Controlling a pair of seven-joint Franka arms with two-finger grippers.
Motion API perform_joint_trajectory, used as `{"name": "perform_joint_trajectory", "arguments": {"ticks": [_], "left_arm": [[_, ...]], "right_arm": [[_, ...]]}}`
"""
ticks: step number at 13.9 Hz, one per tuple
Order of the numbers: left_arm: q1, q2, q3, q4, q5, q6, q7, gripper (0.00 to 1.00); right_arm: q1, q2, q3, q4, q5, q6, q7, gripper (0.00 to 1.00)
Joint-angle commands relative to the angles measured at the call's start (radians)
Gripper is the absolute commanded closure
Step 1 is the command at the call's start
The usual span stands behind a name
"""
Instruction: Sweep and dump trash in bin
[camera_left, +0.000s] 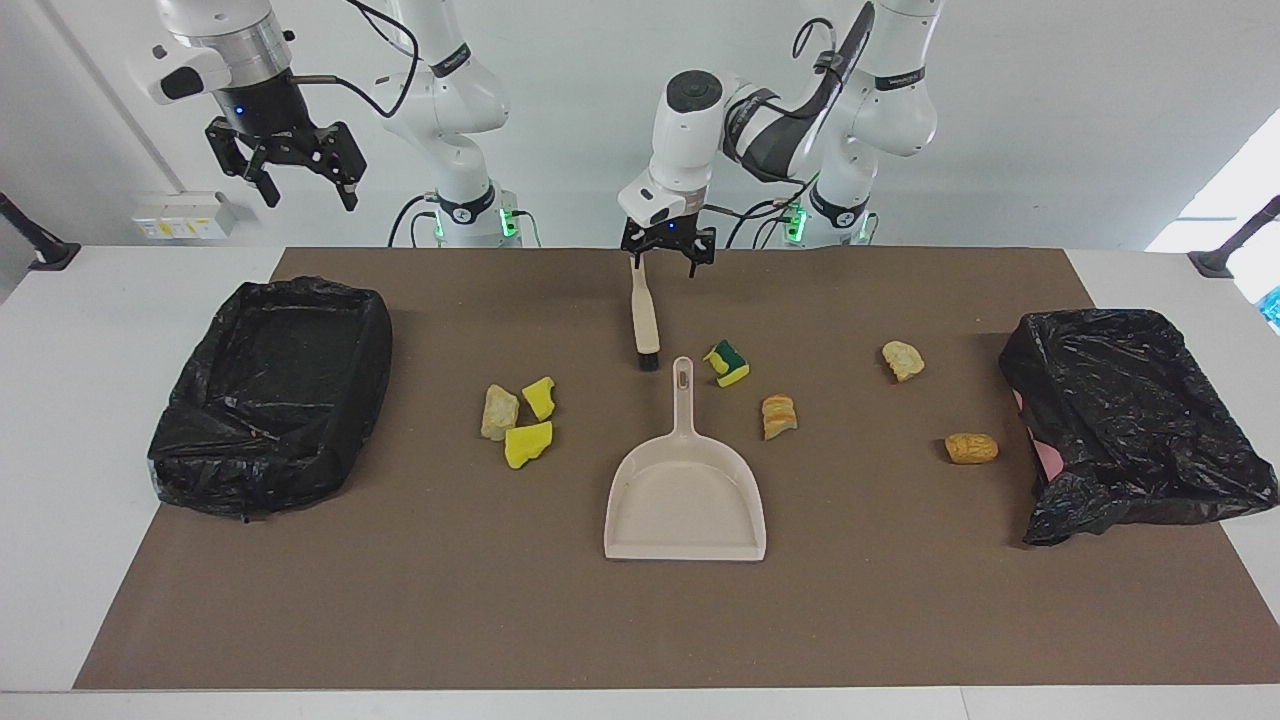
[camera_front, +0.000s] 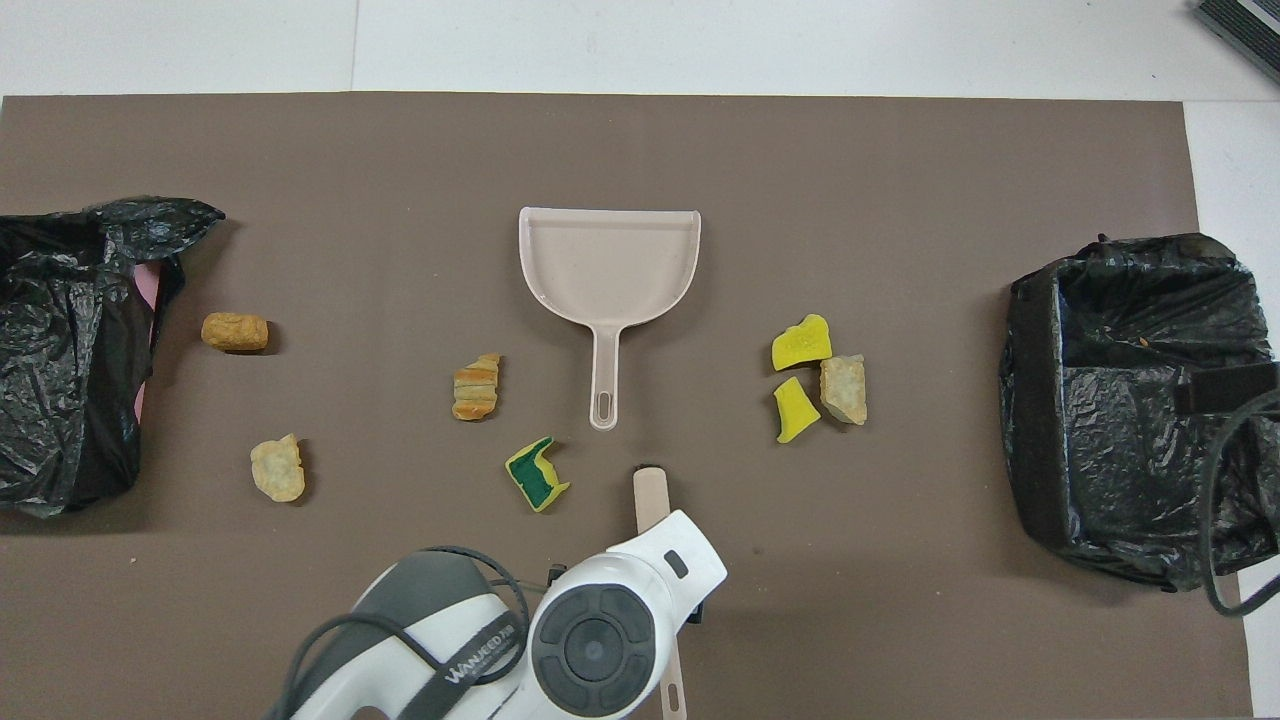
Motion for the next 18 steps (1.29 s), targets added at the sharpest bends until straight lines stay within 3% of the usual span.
{"name": "perform_joint_trajectory", "arguments": {"ticks": [1,3,5,9,12,13,14,18], "left_arm": [[-0.062,0.032,0.021,-0.02,-0.003,0.056,-0.044,0.0],[-0.07,0.04,0.021,-0.023,-0.003,0.079,-0.123,0.0],[-0.11,0.064,0.021,-0.031,0.0,0.093,-0.171,0.0],[-0.124,0.095,0.021,-0.039,0.004,0.104,-0.171,0.03],[-0.124,0.094,0.021,-0.037,0.006,0.087,-0.168,0.58],[-0.121,0.092,0.021,-0.032,0.006,0.072,-0.168,0.89],[-0.113,0.085,0.021,-0.028,0.006,0.025,-0.159,1.0],[-0.087,0.062,0.031,-0.006,0.006,-0.063,-0.164,1.0]], "right_arm": [[-0.008,-0.017,0.01,-0.017,0.004,-0.004,0.011,0.0],[0.002,-0.019,0.01,-0.017,0.005,-0.004,0.011,0.0],[0.074,-0.017,-0.042,-0.017,-0.001,-0.004,0.015,0.0],[0.062,-0.017,-0.049,-0.017,-0.001,-0.004,0.009,0.0],[0.077,-0.017,-0.047,-0.02,0.005,-0.004,0.008,0.0],[0.077,-0.019,-0.047,-0.02,0.005,-0.011,0.008,0.0],[0.077,-0.019,-0.047,-0.02,0.005,-0.012,0.008,0.0],[0.071,-0.017,-0.047,-0.02,0.005,-0.012,0.003,0.0]]}}
